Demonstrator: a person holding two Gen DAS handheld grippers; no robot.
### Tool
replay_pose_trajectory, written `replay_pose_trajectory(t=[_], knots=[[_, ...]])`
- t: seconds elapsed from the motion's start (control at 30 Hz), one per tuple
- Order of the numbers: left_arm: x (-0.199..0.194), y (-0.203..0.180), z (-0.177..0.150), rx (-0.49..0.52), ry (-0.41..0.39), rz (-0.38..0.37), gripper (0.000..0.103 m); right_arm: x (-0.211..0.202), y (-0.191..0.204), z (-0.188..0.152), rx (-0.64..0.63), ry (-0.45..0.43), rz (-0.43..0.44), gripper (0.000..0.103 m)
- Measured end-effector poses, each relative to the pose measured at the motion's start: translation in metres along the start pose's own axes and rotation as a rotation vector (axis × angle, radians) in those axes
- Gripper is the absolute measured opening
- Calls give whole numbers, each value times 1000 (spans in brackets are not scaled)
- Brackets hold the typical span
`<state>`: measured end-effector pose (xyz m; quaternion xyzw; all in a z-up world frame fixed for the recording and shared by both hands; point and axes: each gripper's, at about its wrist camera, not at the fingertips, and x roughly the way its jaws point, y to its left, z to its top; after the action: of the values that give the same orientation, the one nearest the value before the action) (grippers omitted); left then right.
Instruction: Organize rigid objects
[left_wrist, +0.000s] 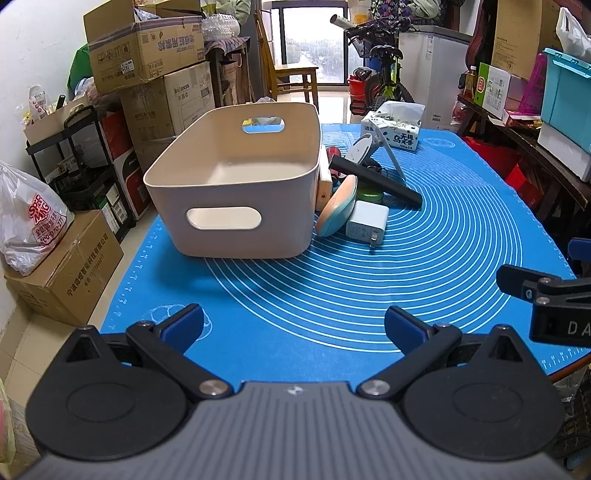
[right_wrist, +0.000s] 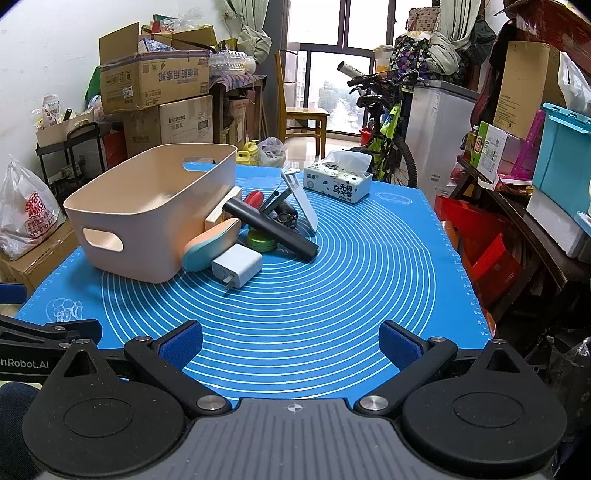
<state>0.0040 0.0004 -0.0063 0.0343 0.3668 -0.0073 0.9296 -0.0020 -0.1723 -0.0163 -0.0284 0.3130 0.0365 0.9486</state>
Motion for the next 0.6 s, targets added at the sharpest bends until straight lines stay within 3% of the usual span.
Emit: replay_pose_trajectory(t=[0.33,0.6], knots=[[2,9,19,20,-45,15,103,11,0,18,-12,-13,16,101],[18,30,51,15,-74,23,103,32,0,54,-31,-52,43,101]])
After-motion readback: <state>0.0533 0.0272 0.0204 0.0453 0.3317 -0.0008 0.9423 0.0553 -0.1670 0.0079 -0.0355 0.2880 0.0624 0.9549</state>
